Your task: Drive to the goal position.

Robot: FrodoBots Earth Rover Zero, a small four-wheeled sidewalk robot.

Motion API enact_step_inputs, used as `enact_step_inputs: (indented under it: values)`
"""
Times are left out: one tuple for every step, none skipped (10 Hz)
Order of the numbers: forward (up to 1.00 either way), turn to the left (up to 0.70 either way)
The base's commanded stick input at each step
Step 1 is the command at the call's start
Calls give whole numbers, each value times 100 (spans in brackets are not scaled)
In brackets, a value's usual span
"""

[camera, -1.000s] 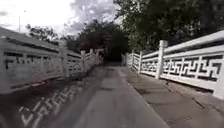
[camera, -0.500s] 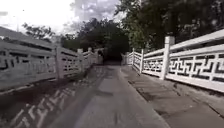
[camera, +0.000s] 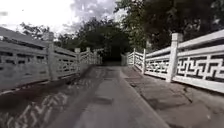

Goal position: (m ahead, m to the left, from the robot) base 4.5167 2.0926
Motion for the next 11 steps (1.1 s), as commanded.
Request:
enact_step_inputs:
  values:
    - [70,0]
    - [70,0]
    - [70,0]
    - [70,0]
    - [70,0]
    - [70,0]
    - [70,0]
    - [70,0]
    - [70,0]
    - [70,0]
    - [70,0]
